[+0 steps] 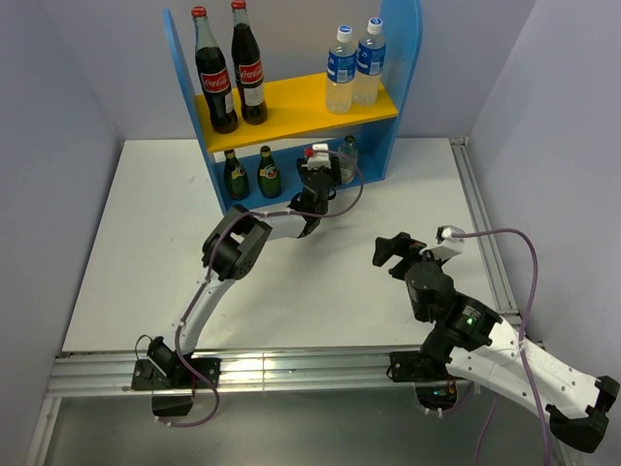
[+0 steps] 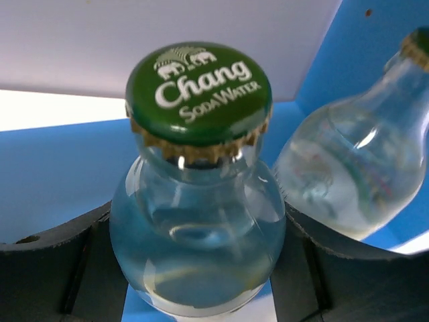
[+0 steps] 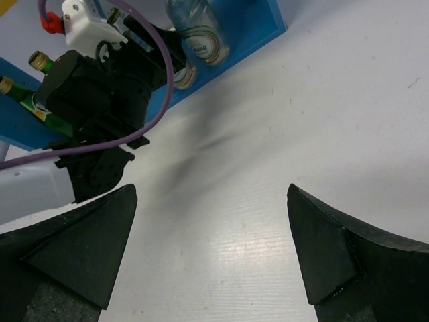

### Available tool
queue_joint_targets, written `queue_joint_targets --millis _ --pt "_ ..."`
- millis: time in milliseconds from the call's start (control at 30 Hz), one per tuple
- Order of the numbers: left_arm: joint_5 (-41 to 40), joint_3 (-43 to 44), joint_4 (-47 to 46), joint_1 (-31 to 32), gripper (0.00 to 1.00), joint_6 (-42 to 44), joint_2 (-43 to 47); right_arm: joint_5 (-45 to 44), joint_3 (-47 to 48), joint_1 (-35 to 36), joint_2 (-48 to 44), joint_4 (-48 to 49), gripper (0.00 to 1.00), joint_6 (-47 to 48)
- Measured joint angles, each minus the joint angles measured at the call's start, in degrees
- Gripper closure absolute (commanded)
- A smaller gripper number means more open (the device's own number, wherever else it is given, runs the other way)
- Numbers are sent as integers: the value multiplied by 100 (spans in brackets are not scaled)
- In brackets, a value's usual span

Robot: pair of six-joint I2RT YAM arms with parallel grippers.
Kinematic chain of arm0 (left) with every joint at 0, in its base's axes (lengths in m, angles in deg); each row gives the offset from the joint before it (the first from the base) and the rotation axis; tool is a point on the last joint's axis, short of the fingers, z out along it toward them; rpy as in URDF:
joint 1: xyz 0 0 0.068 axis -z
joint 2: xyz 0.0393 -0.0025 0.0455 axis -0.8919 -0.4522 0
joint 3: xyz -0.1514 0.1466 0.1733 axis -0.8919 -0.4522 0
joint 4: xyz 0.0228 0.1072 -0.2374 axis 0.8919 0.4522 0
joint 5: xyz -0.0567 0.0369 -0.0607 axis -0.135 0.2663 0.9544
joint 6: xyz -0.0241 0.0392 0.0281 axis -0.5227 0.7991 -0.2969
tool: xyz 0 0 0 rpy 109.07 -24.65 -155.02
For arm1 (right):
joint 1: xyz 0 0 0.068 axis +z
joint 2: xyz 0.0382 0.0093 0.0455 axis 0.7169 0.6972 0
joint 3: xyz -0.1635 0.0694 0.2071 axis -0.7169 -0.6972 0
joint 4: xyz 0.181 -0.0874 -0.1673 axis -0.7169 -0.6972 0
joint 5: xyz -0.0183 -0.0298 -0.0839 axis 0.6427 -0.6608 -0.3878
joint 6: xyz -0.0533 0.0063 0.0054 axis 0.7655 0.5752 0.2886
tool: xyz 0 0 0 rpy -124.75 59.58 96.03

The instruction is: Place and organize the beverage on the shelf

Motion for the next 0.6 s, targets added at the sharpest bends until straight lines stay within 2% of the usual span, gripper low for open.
queue_joint_targets --millis 200,267,300,367,400,433,500,533,600 --pt "76 719 149 -35 99 -105 -424 39 -42 0 -164 -33 0 35" --pt "66 850 184 -48 86 -164 -494 44 -42 0 -173 -48 0 37" --pt "42 905 232 -50 66 -195 -520 44 -44 0 -177 -59 0 39" --pt "2 1019 369 -61 48 -295 -546 59 -46 0 -203 -68 0 44" --pt "-17 1038 422 -66 33 -334 -546 66 -55 0 -219 -61 0 50" --pt "-28 1043 439 -70 30 -372 -546 72 -72 0 -236 -59 0 55" --pt "-68 1043 448 -72 10 -439 -546 87 -125 0 -251 -61 0 55" --pt "-127 1043 450 -76 3 -461 -546 96 -153 0 -247 -66 0 55" --pt "-87 1043 393 -96 1 -511 -538 109 -201 0 -243 -59 0 55"
